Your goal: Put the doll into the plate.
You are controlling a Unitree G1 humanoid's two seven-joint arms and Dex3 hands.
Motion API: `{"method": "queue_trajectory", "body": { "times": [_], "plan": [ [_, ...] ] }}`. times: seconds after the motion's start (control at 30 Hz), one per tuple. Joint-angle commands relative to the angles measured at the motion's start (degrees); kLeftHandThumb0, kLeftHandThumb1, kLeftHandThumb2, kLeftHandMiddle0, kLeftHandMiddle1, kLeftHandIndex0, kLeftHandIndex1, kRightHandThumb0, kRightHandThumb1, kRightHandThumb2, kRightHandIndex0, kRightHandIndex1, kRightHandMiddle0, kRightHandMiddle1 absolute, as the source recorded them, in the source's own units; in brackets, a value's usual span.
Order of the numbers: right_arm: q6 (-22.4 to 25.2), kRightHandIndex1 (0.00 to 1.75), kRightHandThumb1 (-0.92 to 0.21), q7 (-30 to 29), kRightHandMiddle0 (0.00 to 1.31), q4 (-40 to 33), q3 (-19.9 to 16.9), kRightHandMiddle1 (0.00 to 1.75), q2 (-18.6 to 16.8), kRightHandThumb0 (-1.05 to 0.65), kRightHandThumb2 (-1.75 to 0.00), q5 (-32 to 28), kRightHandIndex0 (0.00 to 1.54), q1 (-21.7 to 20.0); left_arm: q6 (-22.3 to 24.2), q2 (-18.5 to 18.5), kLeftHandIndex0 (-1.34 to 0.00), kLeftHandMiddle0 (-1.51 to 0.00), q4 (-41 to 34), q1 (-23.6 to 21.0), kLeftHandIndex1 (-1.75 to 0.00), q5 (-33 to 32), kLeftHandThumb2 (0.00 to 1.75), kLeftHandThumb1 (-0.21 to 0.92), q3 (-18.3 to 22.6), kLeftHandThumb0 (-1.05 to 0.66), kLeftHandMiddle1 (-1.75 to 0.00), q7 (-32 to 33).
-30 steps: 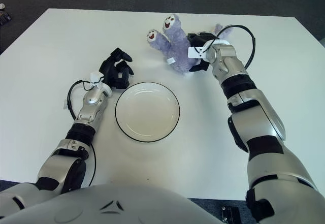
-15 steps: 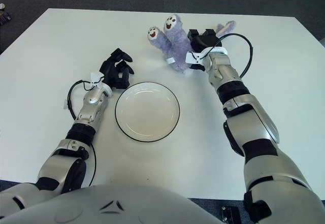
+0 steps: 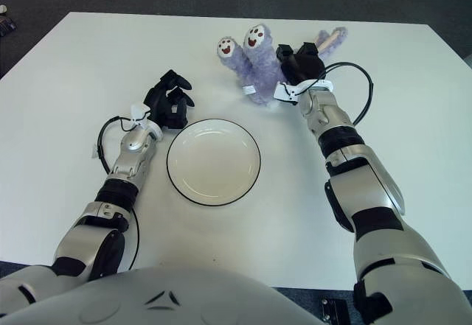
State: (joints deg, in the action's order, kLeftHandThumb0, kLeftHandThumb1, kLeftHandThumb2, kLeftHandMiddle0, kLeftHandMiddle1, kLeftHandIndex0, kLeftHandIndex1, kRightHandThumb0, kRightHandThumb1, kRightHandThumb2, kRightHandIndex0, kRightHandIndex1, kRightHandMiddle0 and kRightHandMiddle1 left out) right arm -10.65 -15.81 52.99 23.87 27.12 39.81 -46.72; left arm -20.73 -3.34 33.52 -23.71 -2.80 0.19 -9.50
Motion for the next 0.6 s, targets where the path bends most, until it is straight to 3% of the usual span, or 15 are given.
{"method": "queue_trajectory", "body": {
  "times": [0.0,0.07,0.23,0.37,0.57],
  "plan": [
    [-1.5,1.74,-0.38,1.0,0.94,-0.1,0.2,1.75,-1.3,0.45,-1.23,-1.0,0.55,3.3,0.1,-0.5,-0.49,-0.50,2.5,4.0,-1.74,-0.6,1.32,0.32,0.1,-0.01,-1.75,-0.3],
    [-2.1,1.72,-0.41,0.5,0.96,-1.0,-0.2,1.75,-1.2,0.44,-1.19,-1.5,0.54,3.8,0.0,-0.4,-0.47,-0.60,2.7,3.9,-1.66,-0.6,1.32,0.30,0.2,-0.01,-1.75,-0.3],
    [-3.8,1.73,-0.39,-0.5,0.98,-3.0,-1.3,1.75,-1.0,0.44,-1.21,-2.5,0.55,5.2,-0.1,-0.3,-0.46,-0.66,2.9,3.7,-1.61,-0.6,1.32,0.29,0.2,-0.01,-1.75,-0.3],
    [-6.1,1.74,-0.30,-2.0,0.98,-6.1,-3.0,1.75,-0.9,0.48,-1.33,-4.1,0.62,7.3,0.0,-0.2,-0.48,-0.53,3.1,3.6,-1.71,-0.6,1.32,0.31,0.2,-0.01,-1.75,-0.4],
    [-7.3,1.75,-0.25,-2.5,0.99,-11.6,-5.5,1.75,-1.4,0.49,-1.39,-6.3,0.66,9.9,-0.5,-0.1,-0.49,-0.50,3.6,3.3,-1.74,-0.6,1.32,0.32,0.4,-0.01,-1.75,-0.5]
  ]
}}
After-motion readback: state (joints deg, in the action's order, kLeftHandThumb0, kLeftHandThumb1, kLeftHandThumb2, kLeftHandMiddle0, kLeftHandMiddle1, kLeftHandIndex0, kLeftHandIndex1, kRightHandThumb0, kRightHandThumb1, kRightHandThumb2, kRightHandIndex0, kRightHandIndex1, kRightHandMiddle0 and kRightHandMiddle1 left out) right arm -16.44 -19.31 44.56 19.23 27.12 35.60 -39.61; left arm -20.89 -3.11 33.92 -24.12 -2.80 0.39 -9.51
